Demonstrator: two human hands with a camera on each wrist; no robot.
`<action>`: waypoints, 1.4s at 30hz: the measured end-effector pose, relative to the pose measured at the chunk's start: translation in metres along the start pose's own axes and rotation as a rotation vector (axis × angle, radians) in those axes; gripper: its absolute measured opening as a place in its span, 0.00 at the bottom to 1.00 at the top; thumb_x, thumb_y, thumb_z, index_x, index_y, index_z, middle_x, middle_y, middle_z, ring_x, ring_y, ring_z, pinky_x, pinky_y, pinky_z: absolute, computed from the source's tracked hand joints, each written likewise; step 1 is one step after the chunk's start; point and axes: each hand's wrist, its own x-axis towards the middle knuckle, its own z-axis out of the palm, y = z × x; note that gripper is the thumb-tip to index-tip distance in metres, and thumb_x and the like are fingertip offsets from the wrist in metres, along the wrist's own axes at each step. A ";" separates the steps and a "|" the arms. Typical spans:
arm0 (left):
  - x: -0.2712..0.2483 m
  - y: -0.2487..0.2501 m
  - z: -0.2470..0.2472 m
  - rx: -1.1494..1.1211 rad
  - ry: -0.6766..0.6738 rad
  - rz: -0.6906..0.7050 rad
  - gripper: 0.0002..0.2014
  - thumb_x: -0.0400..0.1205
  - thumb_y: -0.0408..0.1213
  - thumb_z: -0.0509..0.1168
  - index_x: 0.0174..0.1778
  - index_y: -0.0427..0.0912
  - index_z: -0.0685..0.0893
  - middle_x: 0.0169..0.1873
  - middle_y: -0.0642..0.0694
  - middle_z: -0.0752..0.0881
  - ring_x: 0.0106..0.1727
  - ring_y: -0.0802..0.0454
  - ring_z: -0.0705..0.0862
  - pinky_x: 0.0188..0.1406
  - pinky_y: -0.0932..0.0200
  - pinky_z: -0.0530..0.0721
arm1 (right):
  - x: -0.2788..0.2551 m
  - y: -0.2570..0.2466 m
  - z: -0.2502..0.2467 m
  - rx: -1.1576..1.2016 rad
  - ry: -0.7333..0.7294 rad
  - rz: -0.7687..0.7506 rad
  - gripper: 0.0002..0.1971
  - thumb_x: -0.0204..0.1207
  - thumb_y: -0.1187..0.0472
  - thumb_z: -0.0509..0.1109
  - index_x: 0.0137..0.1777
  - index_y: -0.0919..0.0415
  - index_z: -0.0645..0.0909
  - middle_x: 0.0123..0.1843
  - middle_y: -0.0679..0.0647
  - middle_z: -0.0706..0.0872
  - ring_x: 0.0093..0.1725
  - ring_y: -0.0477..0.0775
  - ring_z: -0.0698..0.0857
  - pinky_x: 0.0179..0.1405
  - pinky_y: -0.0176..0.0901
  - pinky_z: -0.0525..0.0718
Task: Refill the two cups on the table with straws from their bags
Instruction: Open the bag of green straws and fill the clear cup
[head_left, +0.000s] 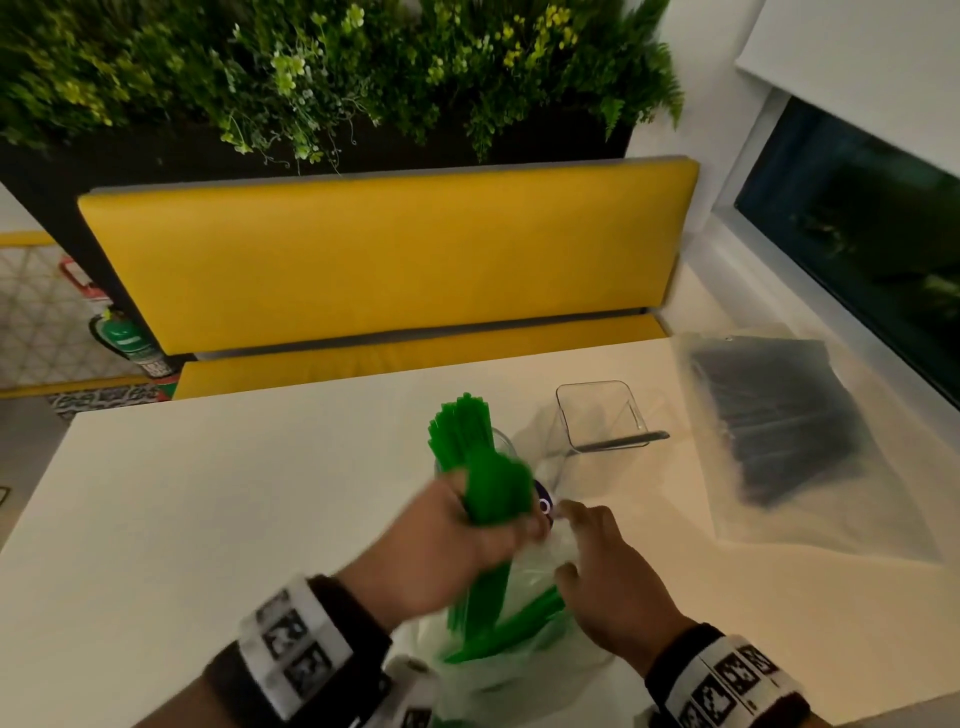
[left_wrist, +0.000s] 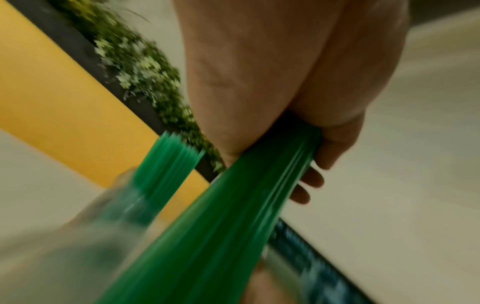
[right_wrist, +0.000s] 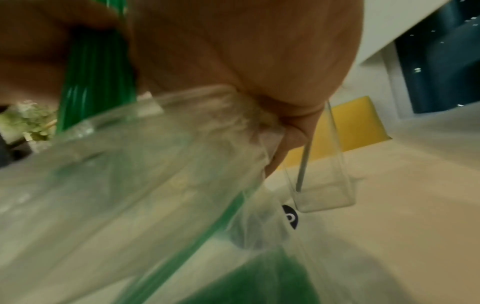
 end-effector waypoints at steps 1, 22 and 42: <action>0.005 0.015 -0.013 -0.104 0.157 0.065 0.03 0.82 0.31 0.70 0.45 0.42 0.88 0.41 0.46 0.92 0.46 0.48 0.91 0.52 0.53 0.90 | 0.002 -0.004 0.000 -0.047 -0.020 -0.036 0.34 0.79 0.56 0.62 0.81 0.36 0.51 0.73 0.50 0.64 0.36 0.49 0.79 0.36 0.40 0.73; 0.081 -0.080 -0.047 0.032 0.408 -0.132 0.46 0.70 0.39 0.83 0.78 0.60 0.62 0.71 0.49 0.74 0.68 0.50 0.79 0.55 0.63 0.84 | 0.025 -0.043 0.005 -0.163 -0.064 -0.079 0.36 0.82 0.58 0.59 0.85 0.37 0.45 0.89 0.41 0.42 0.64 0.54 0.85 0.59 0.49 0.84; 0.107 -0.041 -0.037 1.279 0.212 0.009 0.33 0.76 0.70 0.60 0.74 0.59 0.69 0.74 0.50 0.74 0.75 0.45 0.70 0.74 0.36 0.67 | 0.018 -0.034 0.009 0.005 0.006 -0.126 0.39 0.80 0.59 0.60 0.85 0.37 0.45 0.89 0.45 0.49 0.65 0.52 0.84 0.60 0.45 0.84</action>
